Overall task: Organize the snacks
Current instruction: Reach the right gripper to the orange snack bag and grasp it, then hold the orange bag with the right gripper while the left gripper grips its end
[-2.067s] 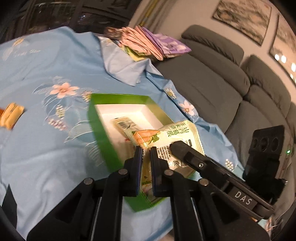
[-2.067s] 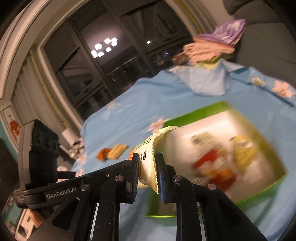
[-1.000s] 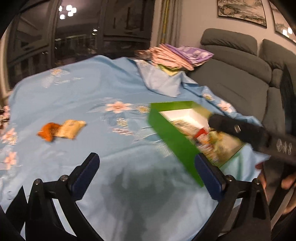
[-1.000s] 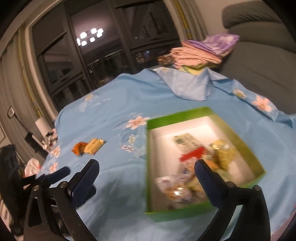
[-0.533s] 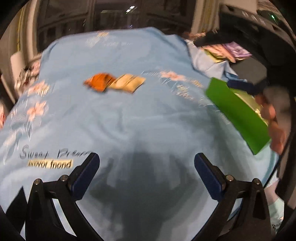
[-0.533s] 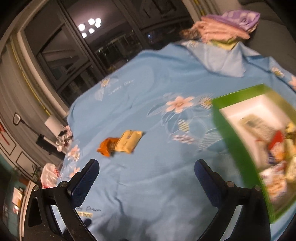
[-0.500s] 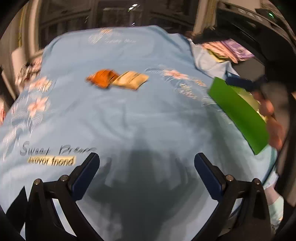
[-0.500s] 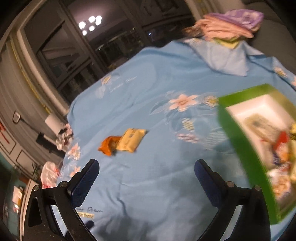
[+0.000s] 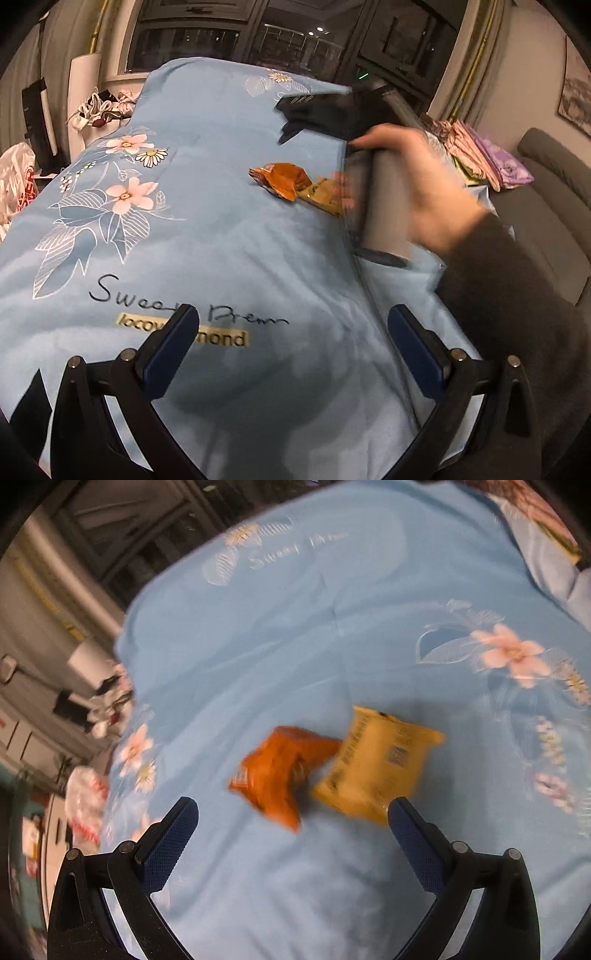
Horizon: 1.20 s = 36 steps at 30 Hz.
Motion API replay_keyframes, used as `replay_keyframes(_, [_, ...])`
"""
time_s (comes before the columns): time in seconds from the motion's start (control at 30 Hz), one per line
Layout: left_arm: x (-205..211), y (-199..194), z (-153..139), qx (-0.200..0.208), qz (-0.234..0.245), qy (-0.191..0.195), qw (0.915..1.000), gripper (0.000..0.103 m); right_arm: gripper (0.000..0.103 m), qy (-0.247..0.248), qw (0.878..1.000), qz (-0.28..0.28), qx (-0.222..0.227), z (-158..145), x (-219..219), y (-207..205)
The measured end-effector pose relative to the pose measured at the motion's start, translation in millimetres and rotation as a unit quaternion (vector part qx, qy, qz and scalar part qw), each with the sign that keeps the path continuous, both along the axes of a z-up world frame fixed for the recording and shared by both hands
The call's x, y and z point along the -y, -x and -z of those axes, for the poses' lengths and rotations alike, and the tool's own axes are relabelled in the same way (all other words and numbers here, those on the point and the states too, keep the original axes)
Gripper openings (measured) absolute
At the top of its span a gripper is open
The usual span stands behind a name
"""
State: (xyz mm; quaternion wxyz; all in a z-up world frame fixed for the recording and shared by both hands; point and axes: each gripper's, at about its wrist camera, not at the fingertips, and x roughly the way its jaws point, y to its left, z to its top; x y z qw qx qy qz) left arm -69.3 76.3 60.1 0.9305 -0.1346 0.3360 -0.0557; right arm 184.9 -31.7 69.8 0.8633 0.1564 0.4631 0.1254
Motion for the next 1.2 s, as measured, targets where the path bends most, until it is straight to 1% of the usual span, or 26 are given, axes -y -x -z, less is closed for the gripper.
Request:
replay_keyframes(0.07, [-9,0,-1,-0.001,-0.015,-0.004,0.9999,0.102,0.102,0.018,1.0,-0.002,-0.017,13,-18,-17])
replay_keyframes(0.1, [-14,-1,0,0.0,-0.027,-0.008,0.9996,0.102,0.102,0.04,0.999,-0.005,-0.021,20,-29,-25])
replay_keyframes(0.17, [-23,-5,4,-0.004,-0.044,-0.011,0.9989,0.102,0.102,0.093,0.996,-0.007,0.009,21,-46,-28])
replay_keyframes(0.2, [-27,-7,6,-0.009,-0.05,-0.011,0.9986,0.102,0.1,0.102,0.995,-0.016,0.009,25,-53,-29])
replay_keyframes(0.23, [-31,-11,10,-0.018,-0.055,-0.008,0.9983,0.102,0.085,0.099,0.994,-0.034,-0.004,33,-59,-30])
replay_keyframes(0.27, [-32,-10,13,-0.023,-0.056,-0.003,0.9982,0.102,0.074,0.095,0.993,-0.055,-0.033,47,-66,-32])
replay_keyframes(0.33, [-34,-10,20,-0.043,-0.051,0.016,0.9976,0.102,0.069,0.151,0.986,-0.069,0.011,48,-78,-20])
replay_keyframes(0.37, [-35,-9,23,-0.05,-0.046,0.023,0.9974,0.102,0.067,0.165,0.984,-0.07,0.021,50,-79,-15])
replay_keyframes(0.4, [-34,-8,25,-0.057,-0.04,0.03,0.9971,0.102,0.064,0.158,0.985,-0.067,0.027,49,-76,-11])
replay_keyframes(0.43, [-32,-6,24,-0.06,-0.037,0.031,0.997,0.102,0.063,0.139,0.988,-0.066,0.03,49,-70,-8])
replay_keyframes(0.53, [-29,0,23,-0.06,-0.03,0.016,0.9976,0.102,0.062,0.072,0.993,-0.088,0.033,48,-46,8])
replay_keyframes(0.57, [-29,-1,22,-0.056,-0.031,0.009,0.9979,0.102,0.062,0.066,0.993,-0.095,0.033,49,-42,12])
replay_keyframes(0.63, [-29,1,21,-0.048,-0.035,-0.008,0.9982,0.102,0.062,0.073,0.988,-0.129,0.047,50,-33,37])
replay_keyframes(0.7, [-28,1,23,-0.048,-0.038,-0.017,0.998,0.102,0.062,0.088,0.981,-0.16,0.067,53,-23,69])
replay_keyframes(0.73, [-28,1,25,-0.051,-0.037,-0.018,0.9979,0.102,0.062,0.087,0.979,-0.169,0.077,55,-14,84])
replay_keyframes(0.8, [-25,-1,32,-0.063,-0.027,-0.015,0.9975,0.102,0.062,0.061,0.981,-0.169,0.076,55,4,102])
replay_keyframes(0.9, [-24,-5,43,-0.089,-0.017,0.001,0.9959,0.102,0.062,0.015,0.981,-0.18,0.064,57,40,135])
replay_keyframes(1.0, [-23,-6,42,-0.081,-0.027,-0.007,0.9963,0.102,0.062,-0.004,0.979,-0.192,0.066,58,66,160])
replay_keyframes(1.03, [-21,-6,41,-0.08,-0.03,-0.013,0.9963,0.102,0.062,0.002,0.978,-0.2,0.063,58,71,166])
replay_keyframes(1.1, [-16,-6,43,-0.077,-0.027,-0.02,0.9965,0.102,0.062,0.034,0.973,-0.218,0.063,55,74,176])
replay_keyframes(1.13, [-13,-7,45,-0.079,-0.027,-0.03,0.9961,0.103,0.062,0.052,0.971,-0.225,0.064,54,73,182])
replay_keyframes(1.17, [-9,-7,47,-0.077,-0.029,-0.047,0.9955,0.102,0.062,0.066,0.969,-0.229,0.066,55,73,189])
replay_keyframes(1.2, [-2,-6,48,-0.073,-0.028,-0.073,0.9943,0.103,0.062,0.078,0.966,-0.235,0.073,55,74,198])
